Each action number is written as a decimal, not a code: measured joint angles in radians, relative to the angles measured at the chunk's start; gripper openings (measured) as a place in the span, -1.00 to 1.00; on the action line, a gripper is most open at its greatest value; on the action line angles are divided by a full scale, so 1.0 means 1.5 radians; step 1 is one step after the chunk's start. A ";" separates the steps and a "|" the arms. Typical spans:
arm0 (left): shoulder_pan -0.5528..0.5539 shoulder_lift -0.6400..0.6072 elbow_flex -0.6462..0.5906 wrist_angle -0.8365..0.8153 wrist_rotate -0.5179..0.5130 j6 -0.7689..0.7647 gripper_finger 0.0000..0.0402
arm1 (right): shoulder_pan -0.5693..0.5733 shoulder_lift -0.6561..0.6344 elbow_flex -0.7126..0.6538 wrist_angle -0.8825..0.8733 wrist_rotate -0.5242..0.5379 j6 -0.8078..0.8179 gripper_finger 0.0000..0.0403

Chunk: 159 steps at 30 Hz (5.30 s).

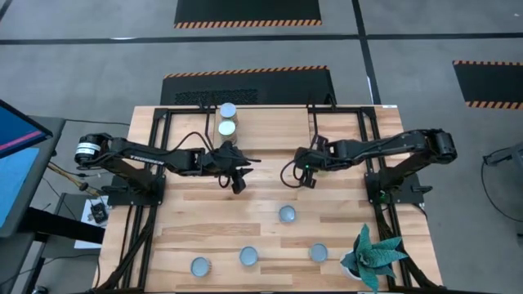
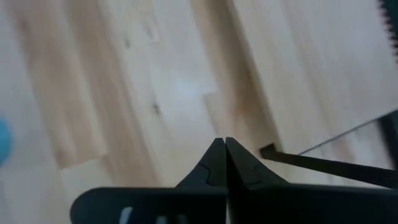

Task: Pick and place cans onto a shelf
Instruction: Put the canned carrots on the shelf

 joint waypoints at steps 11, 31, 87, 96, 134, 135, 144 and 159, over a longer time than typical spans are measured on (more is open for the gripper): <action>0.000 0.000 0.000 -0.043 -0.013 0.004 -0.52 | 0.030 -0.102 0.000 -0.047 0.010 0.102 -0.94; 0.000 -0.018 -0.001 -0.040 -0.037 0.010 -0.52 | 0.114 -0.217 0.000 -0.437 0.027 0.532 -0.93; 0.000 -0.312 0.000 -0.337 -0.176 -0.063 -0.52 | -0.157 -0.216 -0.115 -0.219 -0.117 0.380 -0.02; 0.000 -0.312 0.000 -0.339 -0.176 -0.061 -0.52 | -0.157 -0.191 -0.115 -0.203 -0.109 0.374 0.10; 0.000 -0.312 -0.001 -0.393 -0.173 -0.061 -0.52 | -0.141 -0.120 -0.040 -0.082 -0.293 0.302 -0.99; 0.000 -0.311 -0.001 -0.393 -0.173 -0.061 -0.52 | -0.137 -0.120 -0.028 -0.085 -0.300 0.295 -0.99; 0.000 -0.312 -0.001 -0.392 -0.173 -0.064 -0.52 | -0.127 -0.059 0.129 -0.076 -0.303 0.203 -1.00; 0.000 -0.311 -0.001 -0.394 -0.174 -0.065 -0.52 | -0.257 0.298 0.562 -0.232 -0.319 -0.157 -1.00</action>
